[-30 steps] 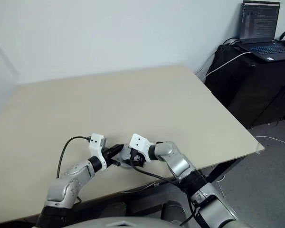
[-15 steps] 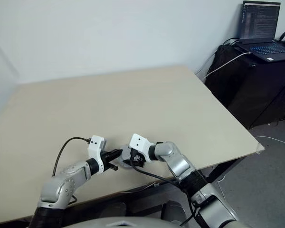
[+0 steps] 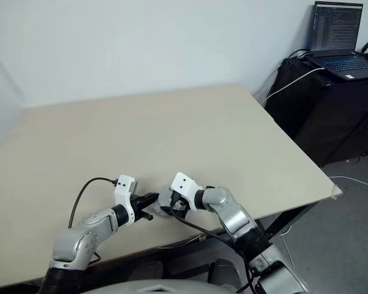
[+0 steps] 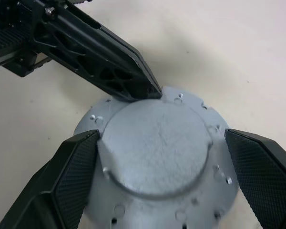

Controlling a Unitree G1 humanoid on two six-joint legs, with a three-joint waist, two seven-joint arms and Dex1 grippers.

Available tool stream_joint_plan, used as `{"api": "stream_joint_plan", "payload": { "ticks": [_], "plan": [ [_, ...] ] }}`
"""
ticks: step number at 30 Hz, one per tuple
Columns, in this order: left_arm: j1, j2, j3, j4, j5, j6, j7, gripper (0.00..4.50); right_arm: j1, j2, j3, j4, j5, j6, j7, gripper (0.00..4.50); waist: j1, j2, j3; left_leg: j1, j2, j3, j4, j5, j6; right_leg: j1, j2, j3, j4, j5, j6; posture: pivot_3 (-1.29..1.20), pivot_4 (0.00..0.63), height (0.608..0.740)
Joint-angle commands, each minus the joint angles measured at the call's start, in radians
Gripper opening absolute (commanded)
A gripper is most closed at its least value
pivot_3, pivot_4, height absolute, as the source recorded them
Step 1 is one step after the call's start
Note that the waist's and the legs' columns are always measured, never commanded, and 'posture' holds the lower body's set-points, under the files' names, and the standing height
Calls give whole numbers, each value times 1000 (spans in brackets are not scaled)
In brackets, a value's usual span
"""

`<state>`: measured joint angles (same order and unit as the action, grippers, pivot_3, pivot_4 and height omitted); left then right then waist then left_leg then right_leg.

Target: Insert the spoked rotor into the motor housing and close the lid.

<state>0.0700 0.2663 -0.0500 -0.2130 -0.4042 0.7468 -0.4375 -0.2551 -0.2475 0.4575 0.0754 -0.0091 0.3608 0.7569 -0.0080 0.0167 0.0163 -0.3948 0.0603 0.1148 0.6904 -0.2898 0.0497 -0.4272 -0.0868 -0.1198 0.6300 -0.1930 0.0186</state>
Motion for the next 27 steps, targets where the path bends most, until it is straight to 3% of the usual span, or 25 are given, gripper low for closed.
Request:
{"api": "stream_joint_plan", "payload": {
  "ticks": [1,7,14,19,27],
  "plan": [
    [-3,-10,-19,-8,-5,1,-6,0,16,-26,-75,-150,47,39,-7,4475,0,0,0,0,0,0,0,0,0,0,0,0,0,0,0,0,0,740],
    [-6,-12,-22,1,-2,-6,-11,0,113,-48,-179,-308,141,143,-45,4475,1,-2,1,0,0,-1,0,0,0,0,0,-1,-1,0,0,0,0,740],
    [-11,-10,-26,6,0,-12,-18,0,229,95,-346,-391,333,454,-203,4475,4,-3,3,-1,0,-1,0,0,0,0,-1,-1,-1,0,0,0,0,740],
    [-14,-14,-30,5,-2,-12,-22,0,212,183,-413,-367,415,638,-302,4475,3,-3,3,0,0,-1,0,-1,0,0,-1,-1,-1,0,0,0,0,740],
    [-12,-21,-27,1,-3,-28,-27,0,129,244,-489,-240,479,768,-380,4475,2,-2,4,-2,0,-1,-1,-1,0,-1,-1,-1,-2,0,0,0,0,740]
  ]
}}
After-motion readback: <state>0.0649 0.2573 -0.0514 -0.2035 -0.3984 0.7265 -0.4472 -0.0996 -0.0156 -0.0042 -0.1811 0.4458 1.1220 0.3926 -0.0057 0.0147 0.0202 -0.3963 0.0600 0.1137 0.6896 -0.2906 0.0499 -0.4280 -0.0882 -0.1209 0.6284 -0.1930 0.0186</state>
